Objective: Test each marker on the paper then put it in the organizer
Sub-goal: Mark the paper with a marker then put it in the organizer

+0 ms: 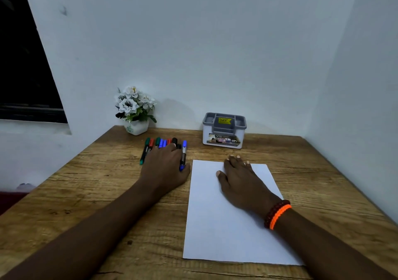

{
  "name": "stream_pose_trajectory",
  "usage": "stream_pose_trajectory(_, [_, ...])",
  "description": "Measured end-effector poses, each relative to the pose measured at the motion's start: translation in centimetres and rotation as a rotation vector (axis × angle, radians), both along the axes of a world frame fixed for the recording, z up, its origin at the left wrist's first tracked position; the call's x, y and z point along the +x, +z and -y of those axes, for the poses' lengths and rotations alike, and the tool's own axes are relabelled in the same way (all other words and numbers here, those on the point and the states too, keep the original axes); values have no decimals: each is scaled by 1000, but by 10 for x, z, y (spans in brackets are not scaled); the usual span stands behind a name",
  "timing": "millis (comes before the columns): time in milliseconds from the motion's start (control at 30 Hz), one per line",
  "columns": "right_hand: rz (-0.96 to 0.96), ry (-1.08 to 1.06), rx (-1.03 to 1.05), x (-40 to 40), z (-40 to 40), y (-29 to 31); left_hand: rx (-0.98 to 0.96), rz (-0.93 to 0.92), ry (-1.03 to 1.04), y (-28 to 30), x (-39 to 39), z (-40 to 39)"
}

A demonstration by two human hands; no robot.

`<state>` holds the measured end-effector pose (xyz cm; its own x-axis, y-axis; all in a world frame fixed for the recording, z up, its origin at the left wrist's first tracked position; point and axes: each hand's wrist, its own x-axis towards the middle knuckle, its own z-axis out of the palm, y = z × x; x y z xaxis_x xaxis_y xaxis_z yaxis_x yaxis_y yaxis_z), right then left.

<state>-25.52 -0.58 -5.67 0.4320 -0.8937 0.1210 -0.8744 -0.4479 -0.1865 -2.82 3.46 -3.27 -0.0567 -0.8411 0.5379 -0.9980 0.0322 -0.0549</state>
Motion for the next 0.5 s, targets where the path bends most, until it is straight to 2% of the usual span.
stream_pose_trajectory(267, [22, -12, -2, 0, 0, 2, 24, -1, 74, 5, -4, -2])
stream_pose_trajectory(367, [54, 2, -43, -1, -2, 10, -110, -19, 29, 7, -3, -6])
stream_pose_trajectory(500, [272, 67, -215, -3, 0, 15, -347, -132, -82, 19, -2, -12])
